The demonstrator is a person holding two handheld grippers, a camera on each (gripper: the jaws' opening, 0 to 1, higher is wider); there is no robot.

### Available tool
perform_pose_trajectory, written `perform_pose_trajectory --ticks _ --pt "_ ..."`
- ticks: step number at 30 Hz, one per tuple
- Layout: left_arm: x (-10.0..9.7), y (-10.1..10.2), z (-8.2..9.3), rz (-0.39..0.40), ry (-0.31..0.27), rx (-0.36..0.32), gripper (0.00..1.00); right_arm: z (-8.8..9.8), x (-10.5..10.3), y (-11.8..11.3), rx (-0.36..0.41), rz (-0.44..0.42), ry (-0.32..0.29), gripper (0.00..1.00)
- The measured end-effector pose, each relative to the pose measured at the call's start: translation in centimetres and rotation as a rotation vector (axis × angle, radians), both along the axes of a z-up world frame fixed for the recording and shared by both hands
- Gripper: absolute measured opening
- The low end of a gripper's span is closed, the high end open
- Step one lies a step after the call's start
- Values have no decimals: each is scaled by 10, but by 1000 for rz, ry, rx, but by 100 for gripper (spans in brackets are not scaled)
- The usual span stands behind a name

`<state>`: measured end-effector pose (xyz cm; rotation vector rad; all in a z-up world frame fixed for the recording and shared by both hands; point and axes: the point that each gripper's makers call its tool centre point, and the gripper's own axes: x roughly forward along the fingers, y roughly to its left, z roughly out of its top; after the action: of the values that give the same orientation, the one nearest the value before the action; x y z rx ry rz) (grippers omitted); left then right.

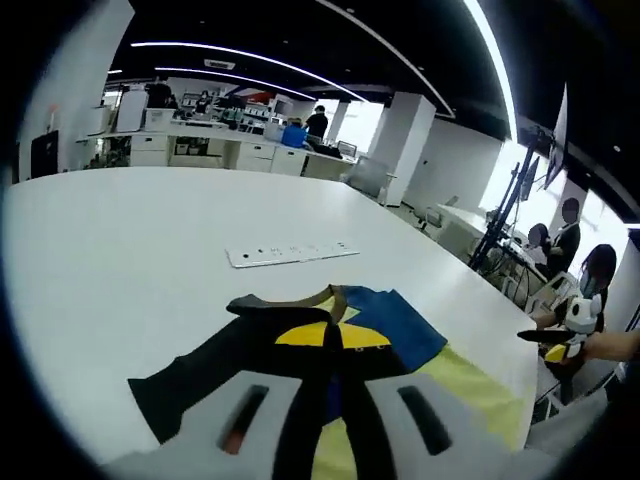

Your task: Fold the garment on the visible template until the final outline fits inside the template.

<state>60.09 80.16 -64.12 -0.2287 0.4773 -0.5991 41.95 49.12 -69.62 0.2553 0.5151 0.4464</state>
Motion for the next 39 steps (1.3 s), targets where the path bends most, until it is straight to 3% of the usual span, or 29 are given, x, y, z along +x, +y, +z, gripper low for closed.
perform_pose_trajectory --ticks 12,15,19,26,30,39 --pt "25 -103 0 -118 -12 -69 0 -12 -11 -14 7 -32 33 90" --pt "29 -123 -7 -148 -6 -52 0 -13 -13 -15 10 -40 37 90" --pt "19 -149 -18 -210 27 -63 0 -16 -15 -19 14 -53 44 90" --pt "-7 -165 -58 -268 113 -30 0 -21 -17 -24 19 -69 57 89" --pt "-12 -172 -73 -285 130 -14 0 -24 -17 -22 24 -65 65 89" --pt "-12 -179 -90 -309 160 12 0 -29 -17 -19 39 -65 72 89"
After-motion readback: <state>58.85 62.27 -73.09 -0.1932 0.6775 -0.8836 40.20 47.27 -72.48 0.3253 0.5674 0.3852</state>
